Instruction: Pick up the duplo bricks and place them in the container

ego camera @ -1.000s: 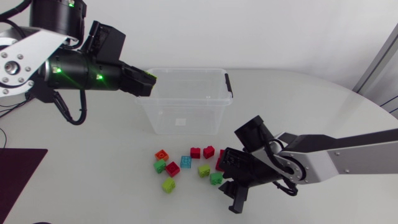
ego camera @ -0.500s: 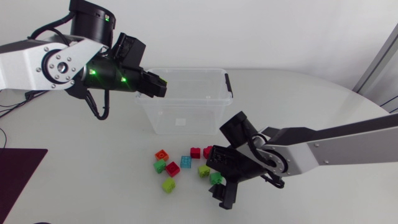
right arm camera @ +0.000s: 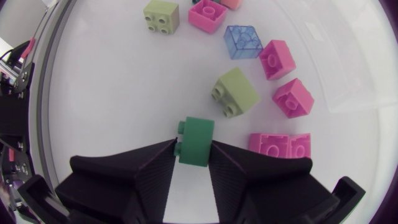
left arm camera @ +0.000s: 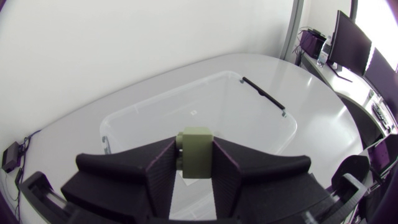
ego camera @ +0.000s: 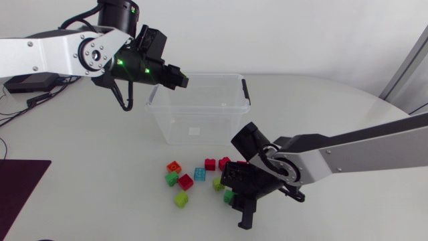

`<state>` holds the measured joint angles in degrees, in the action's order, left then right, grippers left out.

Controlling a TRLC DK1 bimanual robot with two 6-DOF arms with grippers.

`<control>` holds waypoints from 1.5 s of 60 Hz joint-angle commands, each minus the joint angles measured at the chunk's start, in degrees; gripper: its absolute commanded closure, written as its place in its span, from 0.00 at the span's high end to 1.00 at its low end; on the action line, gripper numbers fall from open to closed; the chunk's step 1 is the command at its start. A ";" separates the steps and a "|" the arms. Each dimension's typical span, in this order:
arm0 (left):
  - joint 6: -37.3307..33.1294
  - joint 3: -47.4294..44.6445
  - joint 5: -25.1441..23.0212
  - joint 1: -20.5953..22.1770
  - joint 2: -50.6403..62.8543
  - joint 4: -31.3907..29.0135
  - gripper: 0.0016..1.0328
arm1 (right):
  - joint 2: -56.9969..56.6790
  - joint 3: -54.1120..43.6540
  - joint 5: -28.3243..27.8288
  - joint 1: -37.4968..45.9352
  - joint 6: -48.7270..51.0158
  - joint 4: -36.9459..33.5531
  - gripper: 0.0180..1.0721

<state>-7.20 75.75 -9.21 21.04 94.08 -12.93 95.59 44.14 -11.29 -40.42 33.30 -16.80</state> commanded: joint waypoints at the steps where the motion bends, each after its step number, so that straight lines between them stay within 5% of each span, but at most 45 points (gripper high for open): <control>1: 2.02 2.74 -0.63 -0.47 3.21 -0.52 0.35 | -0.23 -0.90 0.21 -0.62 0.63 -1.40 0.21; 10: 1.84 2.21 -0.63 -1.00 2.24 -3.07 0.88 | -5.77 -2.04 0.21 -0.27 0.10 -3.86 0.19; 28: -2.20 -5.17 -0.72 -1.26 -13.05 -9.75 0.91 | -16.75 2.09 0.13 3.33 0.01 -9.66 0.19; 34: -7.74 -12.38 -2.56 -0.38 -20.17 -17.22 0.91 | -19.13 6.66 -1.19 7.47 -0.78 -10.80 0.19; 41: -11.78 -20.73 -2.48 1.81 -23.33 -18.71 0.91 | -19.39 10.97 -1.89 10.45 -2.98 -10.36 0.19; 68: -17.32 -31.98 -2.48 4.71 -15.60 -16.87 0.90 | -9.81 27.67 0.04 13.27 -10.89 -5.88 0.19; 90: -17.41 -33.65 0.51 5.95 -6.37 -8.87 0.88 | 2.49 37.77 1.62 13.62 -13.79 -1.40 0.21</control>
<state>-23.44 43.72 -9.61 26.33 86.11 -23.11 95.61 79.33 -10.22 -26.92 21.12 -19.22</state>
